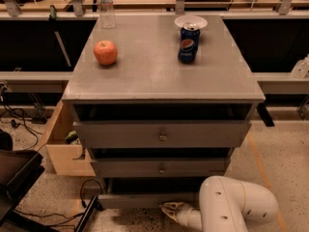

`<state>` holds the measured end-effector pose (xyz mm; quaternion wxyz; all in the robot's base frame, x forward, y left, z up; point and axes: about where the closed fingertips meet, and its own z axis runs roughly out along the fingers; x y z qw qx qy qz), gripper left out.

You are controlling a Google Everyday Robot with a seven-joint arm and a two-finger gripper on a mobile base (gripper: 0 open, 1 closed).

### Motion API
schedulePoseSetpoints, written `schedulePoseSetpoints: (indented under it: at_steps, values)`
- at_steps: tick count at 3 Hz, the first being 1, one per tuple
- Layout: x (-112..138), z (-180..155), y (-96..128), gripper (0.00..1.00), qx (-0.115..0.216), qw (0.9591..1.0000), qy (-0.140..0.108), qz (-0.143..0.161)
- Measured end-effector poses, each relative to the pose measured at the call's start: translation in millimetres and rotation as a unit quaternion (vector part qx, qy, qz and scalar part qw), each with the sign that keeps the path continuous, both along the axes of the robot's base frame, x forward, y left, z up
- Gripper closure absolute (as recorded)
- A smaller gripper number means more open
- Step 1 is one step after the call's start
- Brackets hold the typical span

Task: Close bottom drawer

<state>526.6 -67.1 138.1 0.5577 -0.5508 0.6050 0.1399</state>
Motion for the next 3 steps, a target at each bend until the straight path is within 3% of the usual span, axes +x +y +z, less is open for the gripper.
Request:
schedulePoseSetpoints:
  at_steps: [3]
  values:
    - [0.9,0.5,2.0,0.16,0.001,1.0,-0.001,0.001]
